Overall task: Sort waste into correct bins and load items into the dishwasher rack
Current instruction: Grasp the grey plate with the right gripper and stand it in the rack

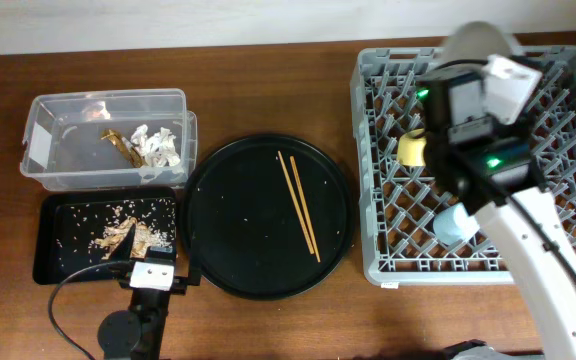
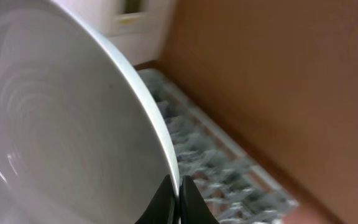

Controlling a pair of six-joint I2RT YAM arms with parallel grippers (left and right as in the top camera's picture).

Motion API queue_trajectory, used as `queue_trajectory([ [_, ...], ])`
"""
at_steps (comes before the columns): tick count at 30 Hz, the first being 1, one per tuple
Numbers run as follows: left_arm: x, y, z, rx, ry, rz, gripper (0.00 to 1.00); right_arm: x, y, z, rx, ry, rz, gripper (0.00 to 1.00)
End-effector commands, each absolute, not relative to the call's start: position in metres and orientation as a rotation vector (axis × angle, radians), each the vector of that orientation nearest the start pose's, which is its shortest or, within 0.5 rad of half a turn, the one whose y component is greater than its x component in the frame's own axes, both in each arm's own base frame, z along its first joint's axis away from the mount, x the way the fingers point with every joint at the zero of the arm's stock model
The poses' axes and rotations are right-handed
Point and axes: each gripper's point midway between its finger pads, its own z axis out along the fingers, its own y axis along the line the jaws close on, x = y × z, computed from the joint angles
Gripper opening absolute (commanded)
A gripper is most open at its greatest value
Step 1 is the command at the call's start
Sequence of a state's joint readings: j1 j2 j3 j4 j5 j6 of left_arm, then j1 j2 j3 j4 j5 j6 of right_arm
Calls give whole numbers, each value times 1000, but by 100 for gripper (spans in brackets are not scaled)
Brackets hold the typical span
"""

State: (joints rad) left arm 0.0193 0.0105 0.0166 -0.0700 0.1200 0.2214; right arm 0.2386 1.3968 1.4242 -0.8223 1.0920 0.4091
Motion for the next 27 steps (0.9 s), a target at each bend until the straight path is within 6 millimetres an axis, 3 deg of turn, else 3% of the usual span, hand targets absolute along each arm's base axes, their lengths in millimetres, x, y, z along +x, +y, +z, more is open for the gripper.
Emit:
queue_trajectory([
  [1, 245, -14, 160, 261, 1615, 101, 99, 354, -126, 328, 732, 1852, -1127, 4],
  [3, 245, -14, 160, 261, 1615, 101, 99, 370, -160, 296, 707, 1940, -1288, 4],
  [5, 245, -14, 160, 261, 1615, 101, 99, 392, -171, 257, 612, 2045, -1398, 4],
  [8, 245, -14, 160, 261, 1615, 101, 99, 415, -155, 212, 427, 2178, -1451, 4],
  [9, 245, -14, 160, 261, 1615, 101, 99, 421, -142, 208, 384, 2182, -1436, 5],
  [10, 245, -14, 160, 261, 1615, 101, 99, 425, -131, 209, 355, 2174, -1423, 22],
  [11, 245, -14, 160, 261, 1615, 101, 99, 428, -120, 214, 308, 2163, -1436, 58],
  [12, 245, -14, 160, 261, 1615, 101, 99, 428, -104, 226, 290, 2121, -1438, 68],
  [13, 245, -14, 160, 261, 1615, 101, 99, 428, -90, 236, 271, 2100, -1401, 70],
  [14, 245, -14, 160, 261, 1615, 101, 99, 426, -58, 259, 225, 2056, -1304, 71],
  [15, 245, -14, 160, 261, 1615, 101, 99, 423, -8, 271, 83, 2090, -1077, 71],
  [16, 245, -14, 160, 261, 1615, 101, 99, 410, 61, 261, -131, 2199, -703, 71],
  [17, 245, -14, 160, 261, 1615, 101, 99, 388, 117, 244, -289, 2303, -383, 70],
  [18, 245, -14, 160, 261, 1615, 101, 99, 336, 201, 216, -516, 2475, 132, 68],
  [19, 245, -14, 160, 261, 1615, 101, 99, 308, 235, 199, -567, 2574, 337, 60],
  [20, 245, -14, 160, 261, 1615, 101, 99, 294, 251, 175, -521, 2668, 386, 51],
  [21, 245, -14, 160, 261, 1615, 101, 99, 292, 257, 152, -465, 2737, 356, 49],
  [23, 245, -14, 160, 261, 1615, 101, 99, 302, 268, 93, -448, 2851, 297, 44],
  [24, 245, -14, 160, 261, 1615, 101, 99, 303, 270, 80, -451, 2871, 284, 40],
  [26, 245, -14, 160, 261, 1615, 101, 99, 312, 271, 33, -457, 2924, 206, 34],
  [27, 245, -14, 160, 261, 1615, 101, 99, 318, 266, 22, -447, 2916, 133, 33],
])
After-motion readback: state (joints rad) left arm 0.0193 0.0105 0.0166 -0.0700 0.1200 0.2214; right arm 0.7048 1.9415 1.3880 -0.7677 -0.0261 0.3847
